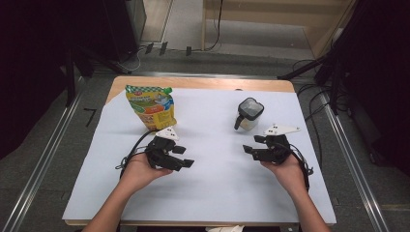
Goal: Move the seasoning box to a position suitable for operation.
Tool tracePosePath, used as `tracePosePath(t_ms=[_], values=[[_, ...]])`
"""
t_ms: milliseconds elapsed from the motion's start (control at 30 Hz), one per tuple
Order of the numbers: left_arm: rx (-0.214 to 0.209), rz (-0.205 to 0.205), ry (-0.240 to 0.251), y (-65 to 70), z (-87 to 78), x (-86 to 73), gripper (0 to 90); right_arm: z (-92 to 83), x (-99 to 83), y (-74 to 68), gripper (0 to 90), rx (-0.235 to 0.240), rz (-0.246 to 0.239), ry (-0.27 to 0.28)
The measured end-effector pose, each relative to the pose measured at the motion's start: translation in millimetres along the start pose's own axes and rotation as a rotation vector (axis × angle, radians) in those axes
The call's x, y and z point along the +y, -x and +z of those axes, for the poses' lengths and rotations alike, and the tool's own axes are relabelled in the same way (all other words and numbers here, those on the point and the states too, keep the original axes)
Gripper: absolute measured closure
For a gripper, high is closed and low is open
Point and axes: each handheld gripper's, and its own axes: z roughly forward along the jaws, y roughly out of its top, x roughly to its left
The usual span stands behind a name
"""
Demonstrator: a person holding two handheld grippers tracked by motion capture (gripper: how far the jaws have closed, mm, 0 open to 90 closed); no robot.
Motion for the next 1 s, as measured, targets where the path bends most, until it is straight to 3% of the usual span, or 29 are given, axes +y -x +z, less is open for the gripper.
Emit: tracePosePath(t_ms=[200,500,567,733,833,1000], values=[[0.01,0.015,-0.009,1.8,2.5,-0.4,38.8,10.7,-2.7,23.4,40.6,-0.054,0.068,-0.014],[-0.001,0.014,-0.007,2.9,3.1,-0.9,38.8,24.2,8.0,38.5,35.9,-0.093,0.059,-0.051],[-0.005,0.02,-0.009,3.5,3.0,-0.9,38.9,28.8,13.5,45.1,28.1,-0.096,0.049,-0.051],[-0.011,0.023,-0.009,3.8,3.1,-0.7,38.9,37.7,20.8,58.0,19.0,-0.111,0.051,-0.058],[-0.015,0.021,-0.004,4.5,3.4,-0.7,38.9,41.7,26.0,66.6,17.3,-0.109,0.08,-0.05],[-0.014,0.022,-0.007,3.8,2.9,-1.0,38.9,49.1,36.4,74.6,16.0,-0.121,0.052,-0.05]])
